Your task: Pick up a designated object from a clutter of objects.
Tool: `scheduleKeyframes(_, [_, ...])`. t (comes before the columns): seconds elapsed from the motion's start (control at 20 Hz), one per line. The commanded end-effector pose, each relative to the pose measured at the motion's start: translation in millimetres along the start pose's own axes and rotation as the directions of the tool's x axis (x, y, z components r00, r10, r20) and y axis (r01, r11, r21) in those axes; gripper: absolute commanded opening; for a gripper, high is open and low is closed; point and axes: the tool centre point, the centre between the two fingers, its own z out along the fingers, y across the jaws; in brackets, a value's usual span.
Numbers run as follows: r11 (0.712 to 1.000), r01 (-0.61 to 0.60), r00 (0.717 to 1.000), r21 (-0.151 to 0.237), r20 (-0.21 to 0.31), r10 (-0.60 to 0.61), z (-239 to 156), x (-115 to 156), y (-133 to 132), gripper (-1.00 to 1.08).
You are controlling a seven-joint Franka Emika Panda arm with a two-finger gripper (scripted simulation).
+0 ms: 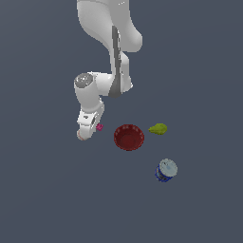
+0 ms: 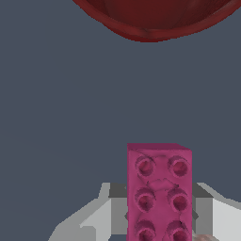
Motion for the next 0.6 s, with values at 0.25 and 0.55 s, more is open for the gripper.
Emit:
scheduleKeyframes(0.25, [1.000,0.001,1.000,0.001,0.000,-0.001,-46.2,-2.9,-4.6,-1.00])
scheduleKeyframes(0.55, [1.000,0.002,1.000,0.001,-0.002,-0.002,-81.0,-4.5,-7.6,-1.00])
